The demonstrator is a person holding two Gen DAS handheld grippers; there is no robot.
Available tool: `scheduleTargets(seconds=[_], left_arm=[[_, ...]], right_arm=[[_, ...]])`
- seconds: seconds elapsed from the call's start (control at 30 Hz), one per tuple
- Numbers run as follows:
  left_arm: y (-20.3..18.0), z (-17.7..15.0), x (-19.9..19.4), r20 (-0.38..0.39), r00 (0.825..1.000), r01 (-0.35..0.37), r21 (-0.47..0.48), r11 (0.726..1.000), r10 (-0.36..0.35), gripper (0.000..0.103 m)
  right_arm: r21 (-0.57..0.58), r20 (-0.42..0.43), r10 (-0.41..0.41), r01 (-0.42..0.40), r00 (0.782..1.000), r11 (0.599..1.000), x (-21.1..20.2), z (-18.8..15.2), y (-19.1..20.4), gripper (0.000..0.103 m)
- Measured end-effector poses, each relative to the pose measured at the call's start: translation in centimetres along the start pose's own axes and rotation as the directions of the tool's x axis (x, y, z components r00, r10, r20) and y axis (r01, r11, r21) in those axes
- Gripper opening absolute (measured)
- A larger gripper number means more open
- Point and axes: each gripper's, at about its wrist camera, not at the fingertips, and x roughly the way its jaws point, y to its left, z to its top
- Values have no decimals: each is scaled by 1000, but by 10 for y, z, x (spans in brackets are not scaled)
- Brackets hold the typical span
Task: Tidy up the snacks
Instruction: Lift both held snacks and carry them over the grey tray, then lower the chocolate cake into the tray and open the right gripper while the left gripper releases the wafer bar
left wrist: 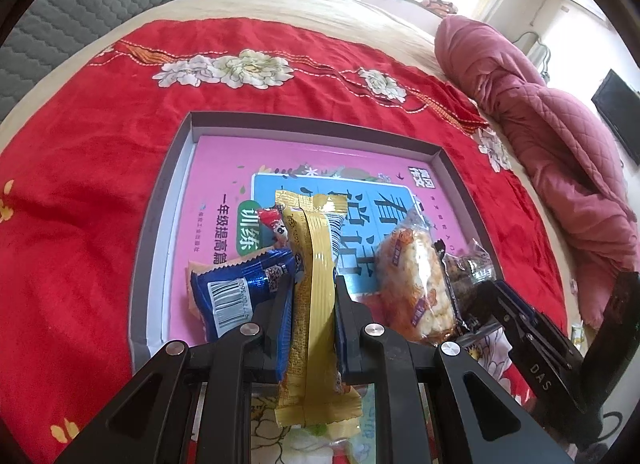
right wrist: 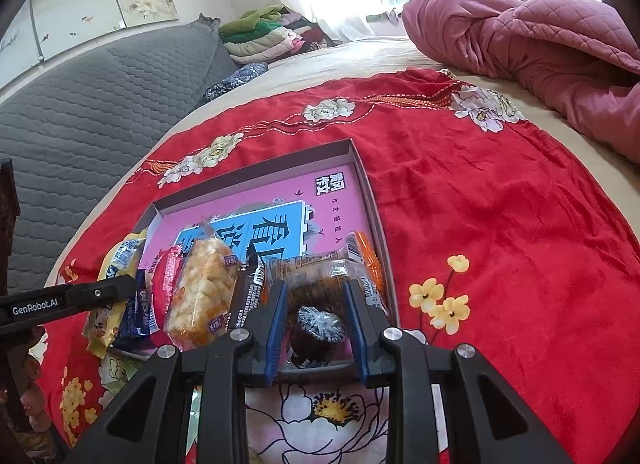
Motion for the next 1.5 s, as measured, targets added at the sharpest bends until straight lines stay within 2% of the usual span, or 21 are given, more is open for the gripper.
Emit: scheduleTargets(seconds=[0.4,0.7,0.8,0.87,1.37,1.5], left_arm=[[-5,9,13,6,1000,9,16,1000,-9,18],[-5,4,20,-29,999,33,3,999,-33,21],[-5,5,19,-22,999,39,2,999,-39,24],[-5,5,18,-22,998,54,-5,999,-54,30],[-12,5,10,-9,999,51,28,998,-51,45],[-13,5,8,-6,999,45,30,999,-45,46]], right_arm=[[9,1,-10,10,1000,1000,-2,-2,-3,29],[29,2,-1,1,1000,1000,-3,-1,-6,29],[33,-2,2,-2,1000,999,-3,-2,-6,29],[37,-3,4,-4,1000,999,-3,-1,-7,29],[35,1,1,-1,1000,999,-4,-1,-6,29],[35,0,-4,4,1000,999,-4,-1,-6,30]])
